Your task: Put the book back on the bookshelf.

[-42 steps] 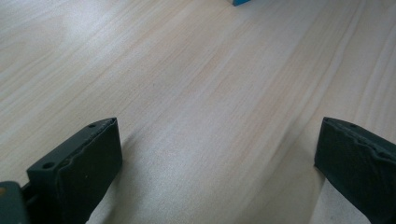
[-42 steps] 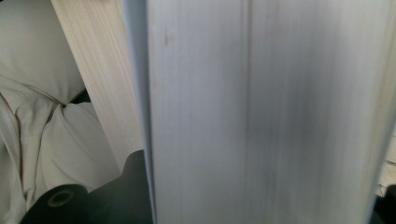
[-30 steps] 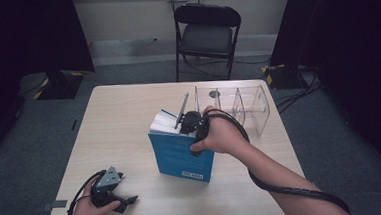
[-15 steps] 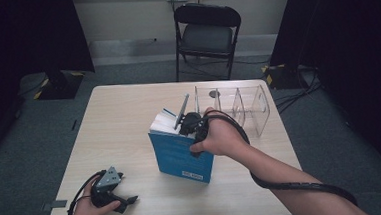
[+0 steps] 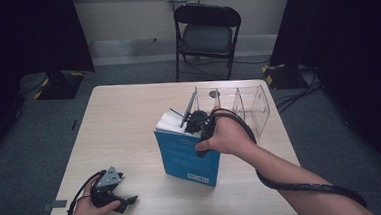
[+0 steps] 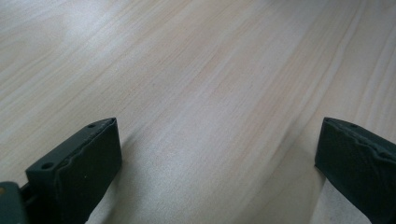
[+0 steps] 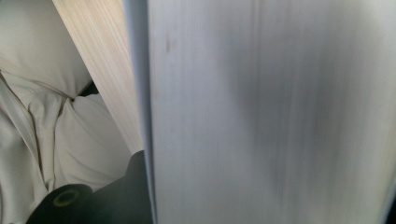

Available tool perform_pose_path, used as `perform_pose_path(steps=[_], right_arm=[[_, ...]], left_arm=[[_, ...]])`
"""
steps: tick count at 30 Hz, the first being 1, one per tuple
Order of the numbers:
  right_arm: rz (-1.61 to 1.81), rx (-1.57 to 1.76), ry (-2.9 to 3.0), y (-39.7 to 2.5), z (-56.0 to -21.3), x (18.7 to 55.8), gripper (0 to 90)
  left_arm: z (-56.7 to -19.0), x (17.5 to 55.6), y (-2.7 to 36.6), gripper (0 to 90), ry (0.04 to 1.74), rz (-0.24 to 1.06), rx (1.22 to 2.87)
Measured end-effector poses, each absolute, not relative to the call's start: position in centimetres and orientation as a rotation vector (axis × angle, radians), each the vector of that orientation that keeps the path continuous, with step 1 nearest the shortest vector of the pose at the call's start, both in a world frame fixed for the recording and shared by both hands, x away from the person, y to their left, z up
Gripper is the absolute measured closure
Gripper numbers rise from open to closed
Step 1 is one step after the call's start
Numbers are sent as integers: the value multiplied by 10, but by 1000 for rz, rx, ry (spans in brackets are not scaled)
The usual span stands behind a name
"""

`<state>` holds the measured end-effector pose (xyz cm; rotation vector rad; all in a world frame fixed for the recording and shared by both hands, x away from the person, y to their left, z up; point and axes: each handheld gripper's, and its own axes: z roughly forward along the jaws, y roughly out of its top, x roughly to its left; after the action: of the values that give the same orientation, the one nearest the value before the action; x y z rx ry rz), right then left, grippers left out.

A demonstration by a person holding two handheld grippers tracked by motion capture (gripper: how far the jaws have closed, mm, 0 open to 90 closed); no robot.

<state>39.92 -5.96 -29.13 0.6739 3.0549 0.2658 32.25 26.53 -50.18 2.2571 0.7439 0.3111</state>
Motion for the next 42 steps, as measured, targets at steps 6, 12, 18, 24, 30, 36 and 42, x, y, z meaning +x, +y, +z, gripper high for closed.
perform_pose_path(steps=[6, 12, 18, 24, 30, 36, 42], right_arm=[[271, 709, 3033, -74, -281, 396, 613], [257, 724, 3030, -85, -274, 393, 613], [264, 741, 3026, -96, -270, 390, 613], [258, 754, 3021, -105, -267, 389, 613], [268, 789, 3011, -113, -265, 388, 614], [257, 799, 2997, -121, -263, 386, 614], [269, 828, 2993, -131, -262, 386, 614]], left_arm=[[-502, 322, 265, 0, 747, 311, 2256], [-502, 323, 265, 0, 745, 312, 2257], [-502, 323, 265, 0, 745, 311, 2256], [-502, 322, 265, 0, 750, 301, 2253], [-502, 322, 265, 0, 749, 301, 2253], [-502, 322, 265, 0, 751, 299, 2252], [-502, 323, 265, 0, 744, 311, 2256]])
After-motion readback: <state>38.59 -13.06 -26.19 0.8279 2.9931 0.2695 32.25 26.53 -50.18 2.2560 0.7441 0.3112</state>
